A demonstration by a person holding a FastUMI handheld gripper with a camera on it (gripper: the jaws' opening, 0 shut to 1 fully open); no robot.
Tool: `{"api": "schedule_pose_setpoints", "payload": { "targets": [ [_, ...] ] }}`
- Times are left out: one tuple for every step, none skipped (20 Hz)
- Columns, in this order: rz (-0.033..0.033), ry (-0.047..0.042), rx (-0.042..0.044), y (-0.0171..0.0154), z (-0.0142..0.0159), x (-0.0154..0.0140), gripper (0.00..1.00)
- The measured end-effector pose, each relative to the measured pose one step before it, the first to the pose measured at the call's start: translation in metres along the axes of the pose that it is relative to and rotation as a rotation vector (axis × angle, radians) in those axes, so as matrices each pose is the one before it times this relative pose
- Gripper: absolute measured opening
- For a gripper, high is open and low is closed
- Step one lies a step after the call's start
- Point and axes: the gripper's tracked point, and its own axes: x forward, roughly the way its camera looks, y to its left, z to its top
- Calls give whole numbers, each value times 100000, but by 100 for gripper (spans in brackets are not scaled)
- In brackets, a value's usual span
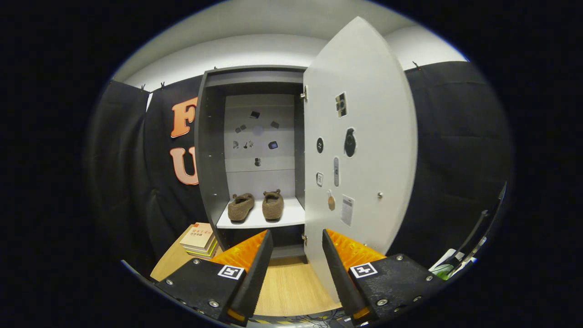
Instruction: Open the shoe cabinet door, grab the shoes and put them into the shoe cabinet, then close the shoe cabinet door.
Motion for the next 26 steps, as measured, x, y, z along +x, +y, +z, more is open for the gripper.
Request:
{"api": "schedule_pose_setpoints", "payload": {
  "targets": [
    [-1675,-339,180,-940,53,-901,70],
    [-1858,-387,146,-1010,88,-562,71],
    [-1901,-439,237,-1100,96,-403,71],
    [-1635,-43,521,-1074,-23,-508,71],
    [-1344,-165,683,-1016,68,-341,71],
    [-1843,-22,497,-1040,77,-424,72],
    [-1726,-193,417,-1100,-67,-321,72],
    [-1367,-45,309,-827,-46,-204,72],
    [-1015,-215,185,-843,0,-230,72],
    [-1117,200,85,-896,-159,68,72],
    [-552,-43,290,-721,-102,67,72],
    [-295,23,499,-588,-126,87,72],
    [143,166,379,-592,-93,329,72],
    [-21,813,71,-658,-246,361,72],
    [101,753,20,-627,-226,493,72],
    [267,-80,100,-653,-16,407,72],
    [458,317,340,-565,-117,642,72],
    [1049,876,781,-446,-190,593,73],
    [1439,254,985,-393,-44,635,74],
    [1493,-33,733,-105,-116,825,74],
    [1182,372,682,-228,-165,776,74],
    [1331,15,748,-263,7,671,75],
    [2308,323,942,-78,-35,560,75],
    [2687,607,1026,20,-138,633,76],
    [1660,634,977,-196,-33,643,76],
    [2246,-437,645,408,274,795,76]
  ]
}}
